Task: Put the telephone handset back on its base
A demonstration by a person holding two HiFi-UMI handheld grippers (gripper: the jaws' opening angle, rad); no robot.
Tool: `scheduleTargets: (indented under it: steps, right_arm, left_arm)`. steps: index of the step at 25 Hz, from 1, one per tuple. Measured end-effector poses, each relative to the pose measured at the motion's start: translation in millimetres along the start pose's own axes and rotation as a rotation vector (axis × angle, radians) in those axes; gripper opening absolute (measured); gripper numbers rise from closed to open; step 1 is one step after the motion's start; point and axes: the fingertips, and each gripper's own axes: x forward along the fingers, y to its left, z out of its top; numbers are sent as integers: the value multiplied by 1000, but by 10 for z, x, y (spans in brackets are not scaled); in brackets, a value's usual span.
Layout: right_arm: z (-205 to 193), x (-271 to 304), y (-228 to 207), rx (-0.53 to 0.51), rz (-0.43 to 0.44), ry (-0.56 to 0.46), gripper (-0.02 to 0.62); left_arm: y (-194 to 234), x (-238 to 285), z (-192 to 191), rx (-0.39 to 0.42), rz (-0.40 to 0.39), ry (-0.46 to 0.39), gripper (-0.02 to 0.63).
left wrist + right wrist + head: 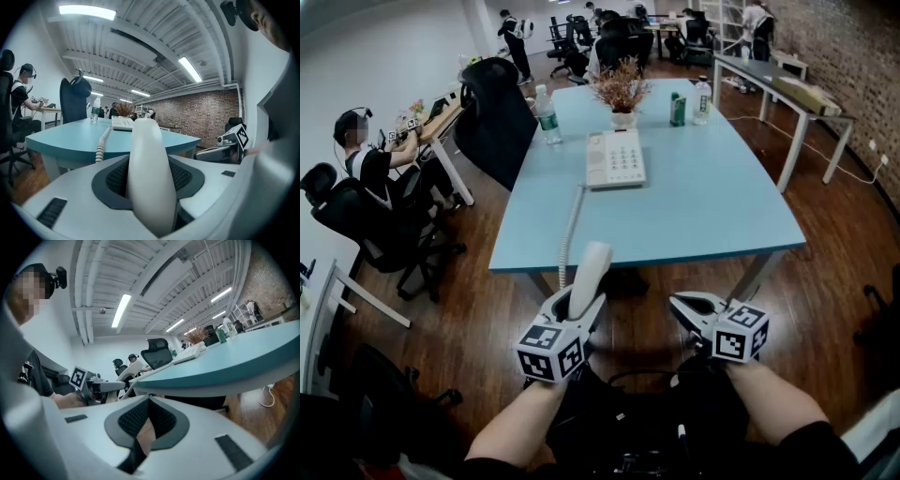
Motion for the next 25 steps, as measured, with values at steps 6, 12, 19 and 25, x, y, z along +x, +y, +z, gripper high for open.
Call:
scheduleTargets:
  steps: [6,12,19,25]
  right_arm:
    - [0,4,4,4,0,2,15]
    - [-14,3,-16,4,-4,6,15]
    - [20,19,15,1,-1,3,15]
    - [-16,10,-9,9,0,8,15]
  left_arm:
    - [22,11,21,-1,-2,-5,207]
    - [14,31,-6,-5,-7,1,207]
    - [14,28,-2,-1,-10,1,207]
    - [2,25,14,0,-9,-1,207]
